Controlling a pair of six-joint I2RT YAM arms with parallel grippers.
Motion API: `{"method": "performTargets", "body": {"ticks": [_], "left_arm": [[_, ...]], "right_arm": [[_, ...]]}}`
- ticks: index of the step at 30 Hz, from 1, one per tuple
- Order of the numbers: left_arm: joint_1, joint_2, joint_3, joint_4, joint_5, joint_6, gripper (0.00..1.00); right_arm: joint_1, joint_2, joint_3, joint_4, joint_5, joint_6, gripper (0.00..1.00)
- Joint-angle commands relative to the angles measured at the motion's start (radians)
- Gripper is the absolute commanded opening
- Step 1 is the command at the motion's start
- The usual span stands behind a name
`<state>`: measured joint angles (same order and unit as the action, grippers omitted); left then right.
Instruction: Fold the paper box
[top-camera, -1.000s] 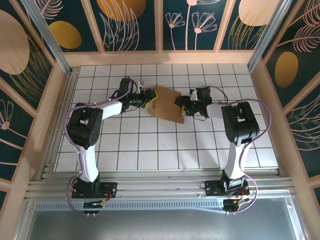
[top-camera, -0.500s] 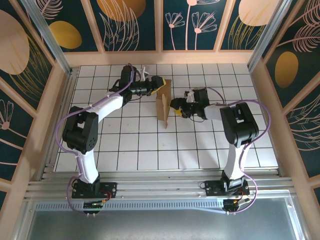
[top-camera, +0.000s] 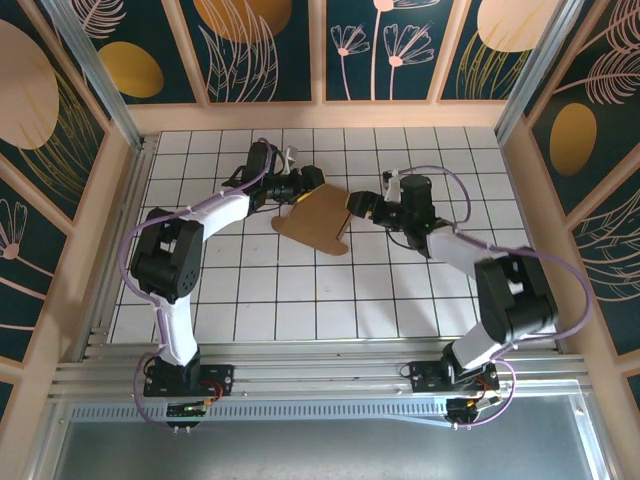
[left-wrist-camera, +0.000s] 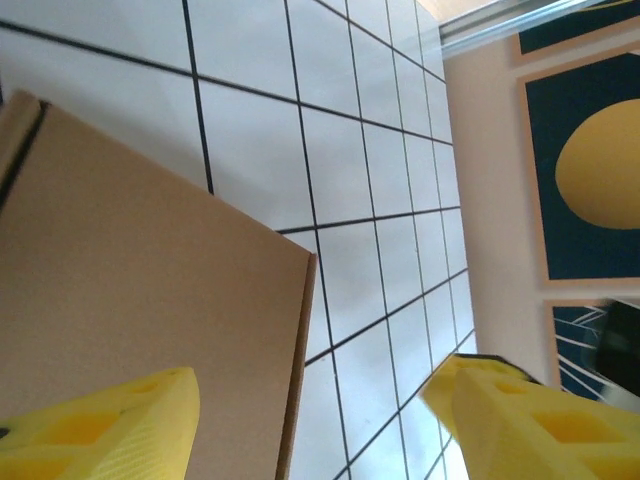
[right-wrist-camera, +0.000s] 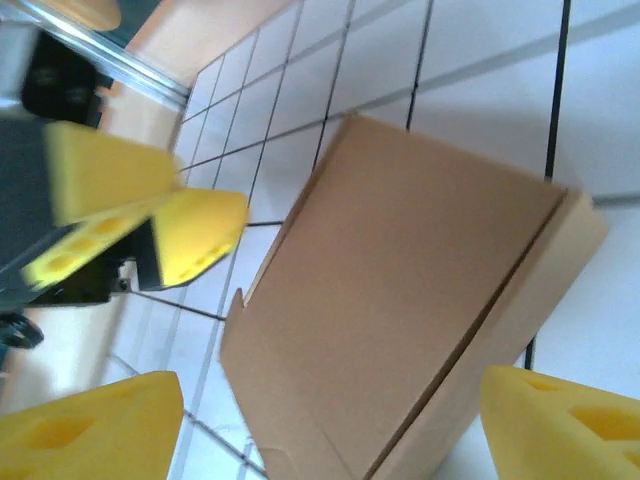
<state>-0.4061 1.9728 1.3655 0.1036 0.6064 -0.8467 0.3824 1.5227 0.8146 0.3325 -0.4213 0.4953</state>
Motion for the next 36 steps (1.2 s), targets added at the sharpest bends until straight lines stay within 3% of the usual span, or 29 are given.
{"method": "performTargets", "body": {"ticks": [1,4,6,9,14,17,21,26,31,36], "left_arm": [[-0.005,0.01,-0.005,0.058,0.04,-0.043,0.67],[-0.003,0.011,0.017,-0.015,-0.031,-0.005,0.68],[0.001,-0.005,0.04,-0.111,-0.16,0.061,0.68],[0.041,-0.072,0.011,-0.198,-0.363,0.105,0.68],[0.205,-0.212,-0.201,-0.088,-0.331,0.008,0.7],[0.246,-0.292,-0.285,-0.068,-0.329,0.005,0.73],[0.261,-0.377,-0.373,-0.066,-0.341,0.019,0.74],[0.271,-0.438,-0.466,-0.04,-0.328,0.014,0.76],[0.271,-0.439,-0.481,-0.025,-0.281,0.013,0.77],[0.273,-0.45,-0.469,-0.049,-0.28,0.025,0.78]], "right_arm": [[0.119,-0.077,-0.032,-0.037,0.278,-0.319,0.82],[0.234,-0.087,-0.032,-0.087,0.382,-0.532,0.84],[0.292,-0.06,-0.009,-0.136,0.425,-0.628,0.84],[0.398,0.008,0.035,-0.214,0.587,-0.734,0.84],[0.569,0.211,0.14,-0.259,0.961,-0.834,0.96],[0.601,0.35,0.222,-0.258,1.155,-0.883,0.98],[0.609,0.431,0.249,-0.143,1.32,-1.01,0.96],[0.609,0.454,0.23,0.02,1.378,-1.15,0.82],[0.609,0.468,0.231,0.07,1.384,-1.215,0.49],[0.609,0.445,0.241,0.049,1.363,-1.231,0.28]]}}
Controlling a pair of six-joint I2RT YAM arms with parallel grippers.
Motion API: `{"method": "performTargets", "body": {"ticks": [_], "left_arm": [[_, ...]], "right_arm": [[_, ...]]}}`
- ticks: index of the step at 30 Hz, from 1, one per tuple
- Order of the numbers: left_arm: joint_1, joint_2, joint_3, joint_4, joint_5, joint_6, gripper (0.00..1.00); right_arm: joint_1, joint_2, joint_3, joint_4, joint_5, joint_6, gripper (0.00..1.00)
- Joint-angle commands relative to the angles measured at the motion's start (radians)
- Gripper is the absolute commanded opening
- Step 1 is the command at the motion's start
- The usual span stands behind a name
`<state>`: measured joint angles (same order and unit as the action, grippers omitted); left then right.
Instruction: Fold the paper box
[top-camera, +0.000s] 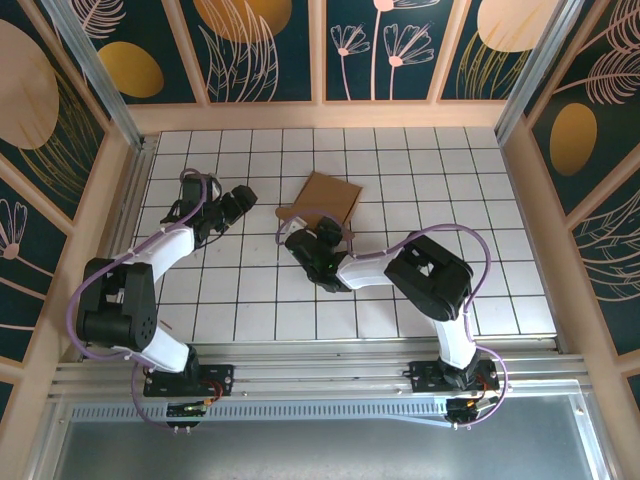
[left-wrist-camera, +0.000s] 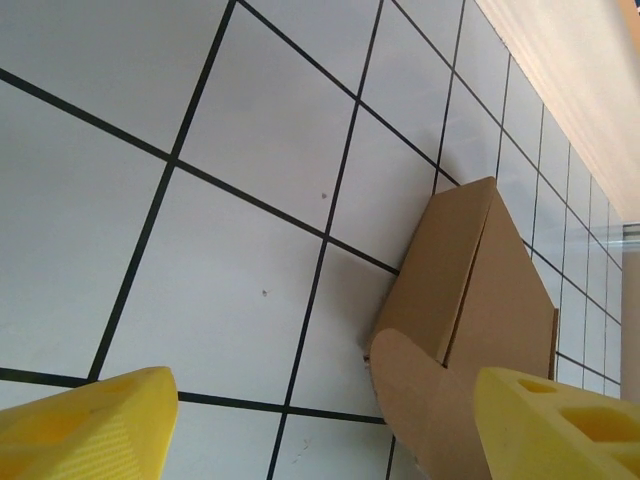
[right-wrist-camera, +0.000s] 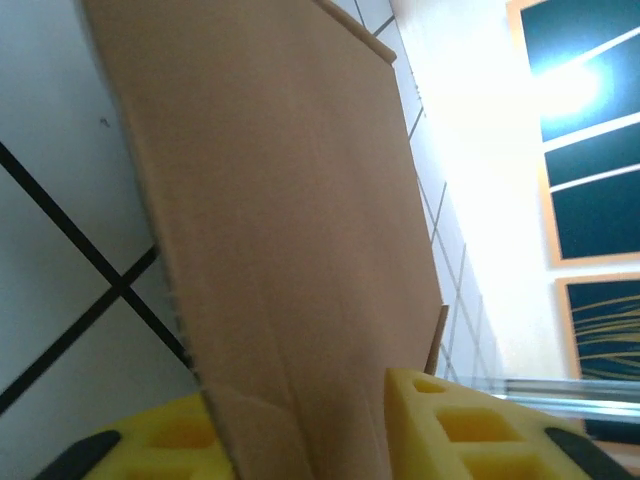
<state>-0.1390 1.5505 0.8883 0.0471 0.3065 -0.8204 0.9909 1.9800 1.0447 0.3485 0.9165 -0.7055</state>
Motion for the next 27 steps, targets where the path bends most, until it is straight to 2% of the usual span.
{"method": "performTargets", "body": {"ticks": [1,6,10,13,16,22,27], "left_arm": [[0.006,-0.032,0.012,0.001,0.022,0.003,0.79],[0.006,-0.043,0.035,-0.029,0.034,0.014,0.81],[0.006,-0.062,0.046,-0.051,0.047,0.021,0.82],[0.006,-0.079,0.045,-0.052,0.018,0.027,0.84],[0.006,-0.052,0.04,-0.036,0.033,0.02,0.84],[0.006,0.069,0.015,0.006,0.118,-0.003,0.85],[0.006,0.121,0.017,0.007,0.107,0.026,0.84]], "right_arm": [[0.0,-0.023,0.011,0.025,0.016,-0.029,0.24],[-0.005,-0.083,0.004,-0.012,-0.033,-0.011,0.08],[-0.018,-0.162,0.057,-0.196,-0.154,0.113,0.01],[-0.045,-0.19,0.088,-0.29,-0.222,0.174,0.01],[-0.048,-0.181,0.051,-0.243,-0.222,0.136,0.06],[-0.062,-0.101,0.044,-0.2,-0.238,0.12,0.08],[-0.066,-0.059,0.041,-0.154,-0.227,0.065,0.09]]}}
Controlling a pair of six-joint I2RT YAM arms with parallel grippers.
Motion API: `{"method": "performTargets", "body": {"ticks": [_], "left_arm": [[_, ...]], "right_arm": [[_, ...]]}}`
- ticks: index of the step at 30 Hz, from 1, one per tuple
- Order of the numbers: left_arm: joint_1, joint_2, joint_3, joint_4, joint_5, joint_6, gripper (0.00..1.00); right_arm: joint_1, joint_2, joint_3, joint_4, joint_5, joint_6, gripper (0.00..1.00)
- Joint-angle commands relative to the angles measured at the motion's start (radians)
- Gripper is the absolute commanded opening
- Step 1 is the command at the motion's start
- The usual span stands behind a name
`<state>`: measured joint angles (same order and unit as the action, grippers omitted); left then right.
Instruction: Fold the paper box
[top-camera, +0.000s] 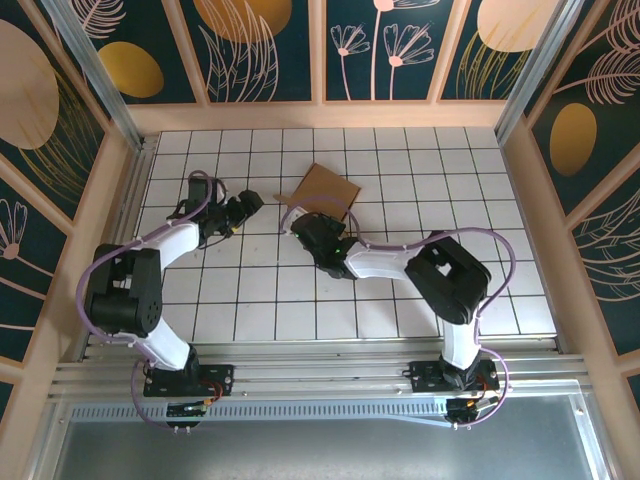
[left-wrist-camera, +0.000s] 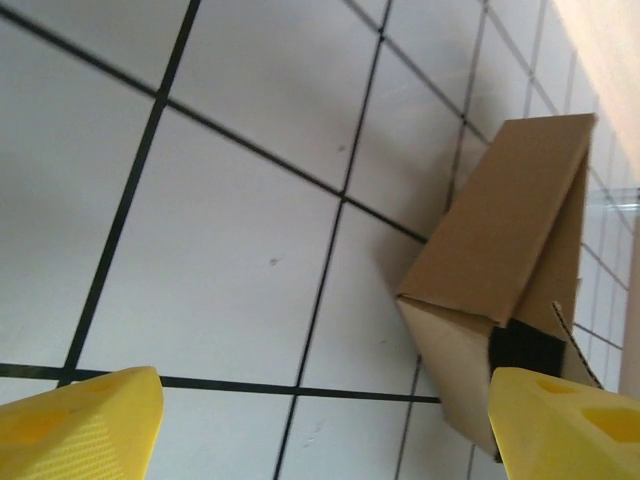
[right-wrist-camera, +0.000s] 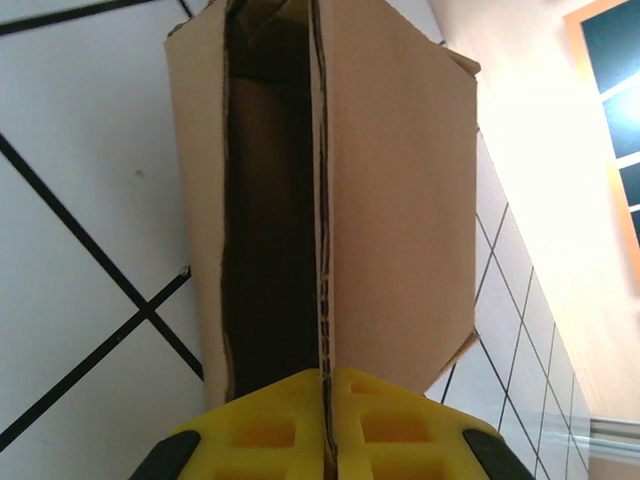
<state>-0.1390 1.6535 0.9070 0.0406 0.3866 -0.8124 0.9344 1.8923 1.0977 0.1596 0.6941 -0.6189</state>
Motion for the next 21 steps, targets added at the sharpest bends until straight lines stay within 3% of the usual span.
{"method": "performTargets", "body": {"ticks": [1,6,10,14,18,21], "left_arm": [[0.006,0.033,0.005,0.019,0.034,0.02,0.83],[0.006,0.158,0.083,-0.012,0.069,0.029,0.77],[0.005,0.267,0.168,-0.043,0.082,0.048,0.71],[0.005,0.287,0.216,-0.06,0.051,0.089,0.7],[0.004,0.292,0.276,-0.063,0.091,0.168,0.72],[-0.004,0.296,0.313,-0.058,0.179,0.251,0.77]], "right_arm": [[-0.01,0.041,-0.009,0.039,-0.005,-0.031,0.1],[-0.009,0.094,-0.004,0.052,0.008,-0.069,0.16],[-0.009,0.067,0.021,-0.019,-0.053,-0.021,0.4],[0.003,-0.033,0.038,-0.108,-0.153,0.06,0.51],[-0.015,-0.224,0.008,-0.13,-0.312,0.23,0.64],[-0.114,-0.372,-0.022,-0.133,-0.528,0.497,0.73]]}}
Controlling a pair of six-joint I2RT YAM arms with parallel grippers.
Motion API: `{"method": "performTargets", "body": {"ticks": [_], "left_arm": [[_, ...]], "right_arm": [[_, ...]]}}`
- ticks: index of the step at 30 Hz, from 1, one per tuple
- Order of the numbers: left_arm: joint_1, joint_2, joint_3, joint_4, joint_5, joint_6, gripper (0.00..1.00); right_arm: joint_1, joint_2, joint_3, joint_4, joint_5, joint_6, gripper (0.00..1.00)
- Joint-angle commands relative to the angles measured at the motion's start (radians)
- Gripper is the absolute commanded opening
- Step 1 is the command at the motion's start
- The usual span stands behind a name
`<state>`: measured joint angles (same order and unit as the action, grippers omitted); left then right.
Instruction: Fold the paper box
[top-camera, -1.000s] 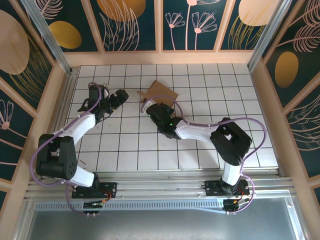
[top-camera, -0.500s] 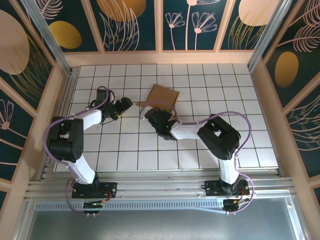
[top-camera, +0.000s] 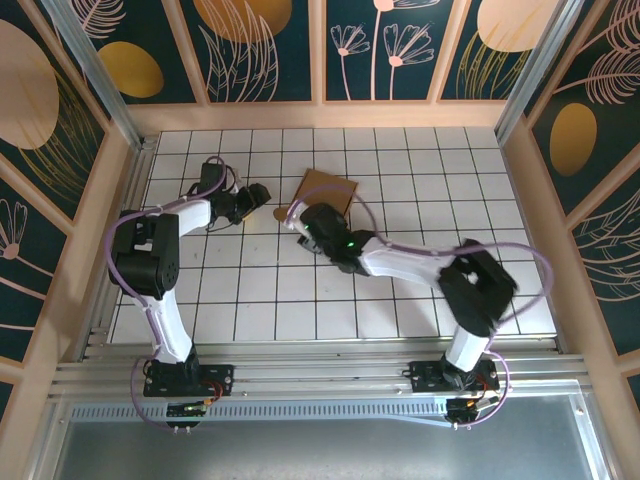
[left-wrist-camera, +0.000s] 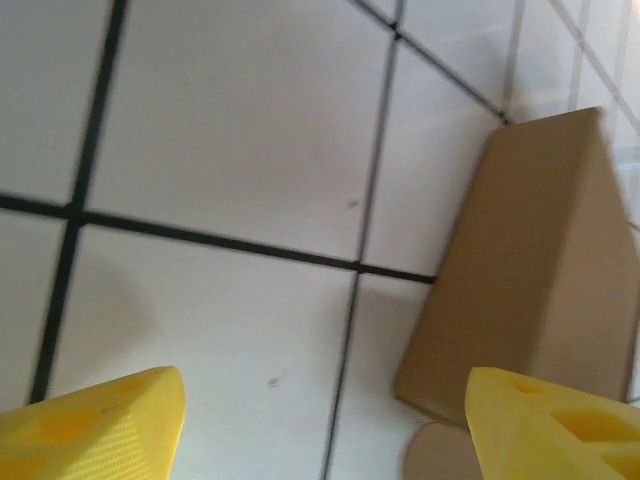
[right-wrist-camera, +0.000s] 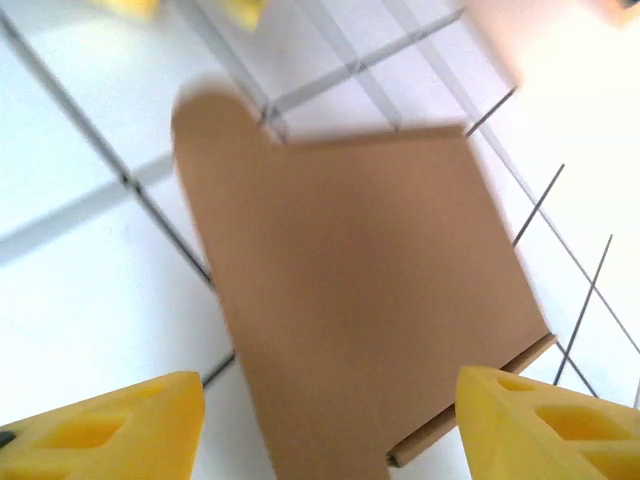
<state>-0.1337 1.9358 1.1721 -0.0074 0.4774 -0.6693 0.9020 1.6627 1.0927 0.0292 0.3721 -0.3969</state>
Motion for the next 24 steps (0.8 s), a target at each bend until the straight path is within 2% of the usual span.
{"method": "performTargets", "body": {"ticks": [1,3,6,8,10,13,15,19,24], "left_arm": [[-0.016,0.018,0.07,-0.031,0.098,0.134,0.78],[-0.031,0.027,0.107,-0.081,0.098,0.167,0.8],[-0.038,0.007,0.102,-0.057,0.118,0.185,0.84],[-0.04,-0.006,0.092,-0.017,0.13,0.189,0.87],[-0.045,0.019,0.147,-0.057,0.11,0.241,0.89],[-0.059,0.106,0.281,-0.152,0.101,0.314,0.92],[-0.068,0.171,0.376,-0.199,0.122,0.325,0.95],[-0.087,0.273,0.486,-0.224,0.201,0.266,0.95],[-0.109,0.337,0.526,-0.248,0.228,0.21,0.95]], "right_arm": [[-0.144,-0.185,-0.031,0.002,-0.292,0.42,0.75],[-0.276,-0.226,-0.061,0.002,-0.485,0.684,0.75],[-0.427,-0.216,-0.085,-0.051,-0.66,0.986,0.75],[-0.477,-0.212,-0.149,0.016,-0.758,1.123,0.75],[-0.497,-0.194,-0.199,0.086,-0.776,1.218,0.76],[-0.51,-0.099,-0.17,0.075,-0.778,1.223,0.85],[-0.513,-0.033,-0.15,0.11,-0.796,1.227,0.99],[-0.511,0.097,-0.064,0.098,-0.77,1.234,0.99],[-0.512,0.218,0.011,0.123,-0.767,1.251,0.93]]}}
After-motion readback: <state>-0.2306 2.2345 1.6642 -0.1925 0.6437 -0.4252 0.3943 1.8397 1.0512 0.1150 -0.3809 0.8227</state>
